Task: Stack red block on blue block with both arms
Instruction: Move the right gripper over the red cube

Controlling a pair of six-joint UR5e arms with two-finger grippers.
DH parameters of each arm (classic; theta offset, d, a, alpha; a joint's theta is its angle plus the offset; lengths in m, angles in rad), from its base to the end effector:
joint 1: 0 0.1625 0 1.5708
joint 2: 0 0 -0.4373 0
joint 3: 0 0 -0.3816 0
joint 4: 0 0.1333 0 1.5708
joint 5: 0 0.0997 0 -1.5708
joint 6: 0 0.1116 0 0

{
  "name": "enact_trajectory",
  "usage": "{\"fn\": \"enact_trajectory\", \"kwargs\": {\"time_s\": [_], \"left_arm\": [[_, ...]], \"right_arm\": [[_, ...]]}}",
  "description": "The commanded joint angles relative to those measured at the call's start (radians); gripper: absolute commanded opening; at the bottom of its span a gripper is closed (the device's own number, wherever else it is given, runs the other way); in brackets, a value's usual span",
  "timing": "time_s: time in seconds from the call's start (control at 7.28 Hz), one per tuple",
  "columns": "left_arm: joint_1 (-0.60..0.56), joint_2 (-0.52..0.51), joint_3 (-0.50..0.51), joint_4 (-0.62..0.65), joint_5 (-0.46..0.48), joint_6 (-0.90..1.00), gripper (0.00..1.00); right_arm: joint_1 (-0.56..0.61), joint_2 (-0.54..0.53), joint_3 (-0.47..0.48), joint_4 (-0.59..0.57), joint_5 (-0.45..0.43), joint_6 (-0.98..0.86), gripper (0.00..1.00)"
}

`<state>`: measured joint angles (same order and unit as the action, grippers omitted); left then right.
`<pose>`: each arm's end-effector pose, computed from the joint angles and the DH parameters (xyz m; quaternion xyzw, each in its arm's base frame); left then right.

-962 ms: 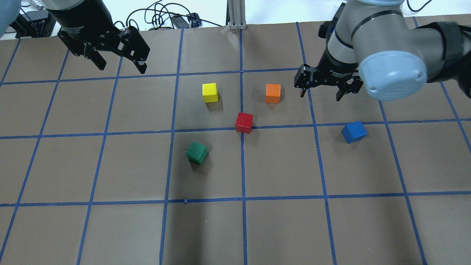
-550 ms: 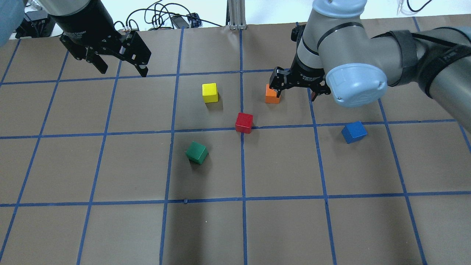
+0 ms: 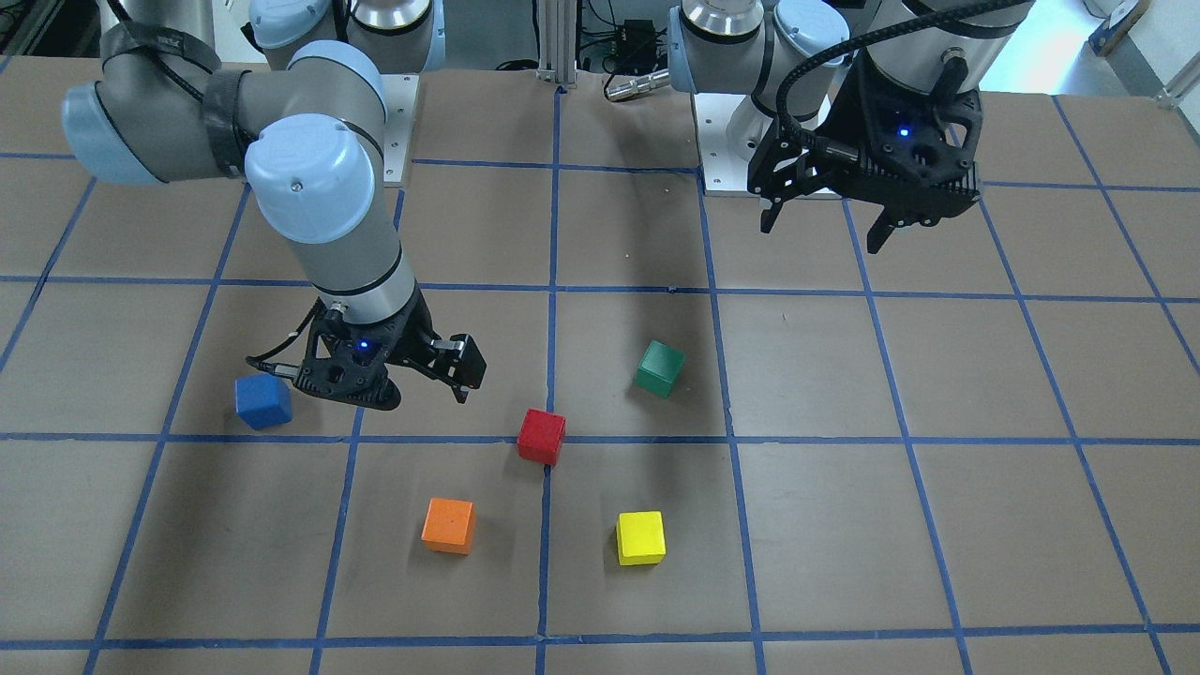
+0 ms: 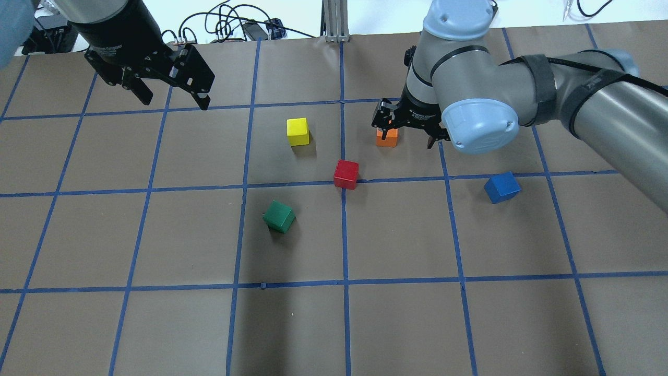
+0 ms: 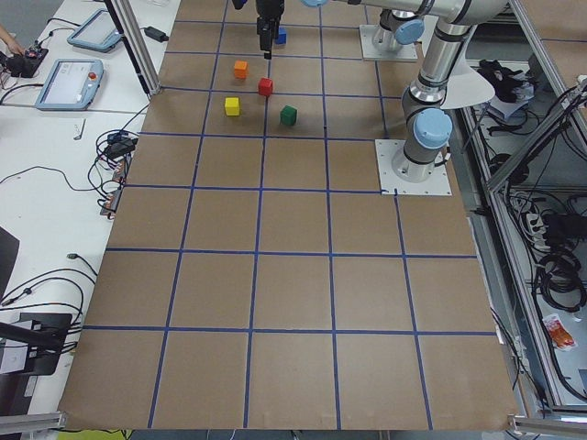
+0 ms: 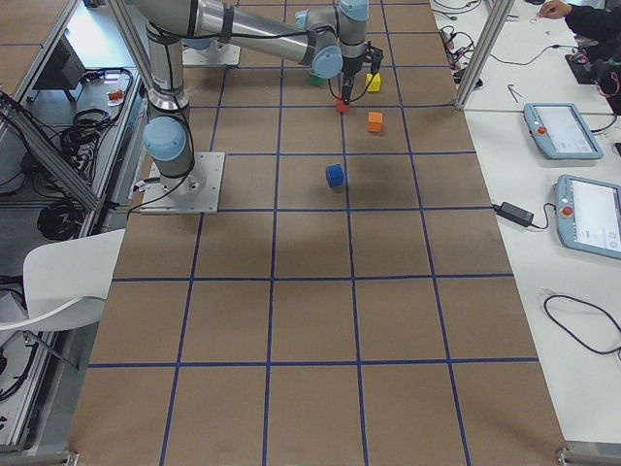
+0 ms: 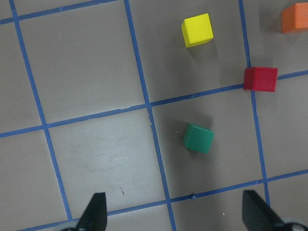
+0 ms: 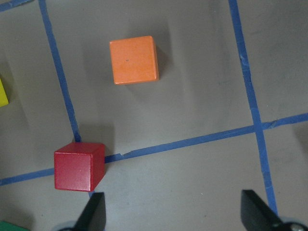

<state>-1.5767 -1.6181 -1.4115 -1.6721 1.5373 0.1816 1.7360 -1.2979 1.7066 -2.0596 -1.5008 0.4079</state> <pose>-0.1400 -0.5000 0.5315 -0.0937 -0.9954 0.0068 0.0162 0.2340 -0.5453 0.3290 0.1195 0.9914 -0.0285 0.0448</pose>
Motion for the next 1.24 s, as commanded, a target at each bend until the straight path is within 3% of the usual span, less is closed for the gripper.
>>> {"fn": "enact_trajectory", "kwargs": {"time_s": [0.0, 0.27, 1.1], "left_arm": [[0.0, 0.0, -0.003, 0.0, -0.002, 0.001, 1.0], [0.0, 0.0, -0.001, 0.0, -0.003, -0.001, 1.0], [0.0, 0.0, -0.001, 0.0, -0.002, 0.002, 1.0]], "right_arm": [[0.063, 0.041, -0.001, -0.04, 0.001, 0.049, 1.0], [0.106, 0.115, -0.001, -0.112, 0.001, 0.127, 1.0], [0.168, 0.27, -0.097, -0.128, 0.001, 0.149, 1.0]]}}
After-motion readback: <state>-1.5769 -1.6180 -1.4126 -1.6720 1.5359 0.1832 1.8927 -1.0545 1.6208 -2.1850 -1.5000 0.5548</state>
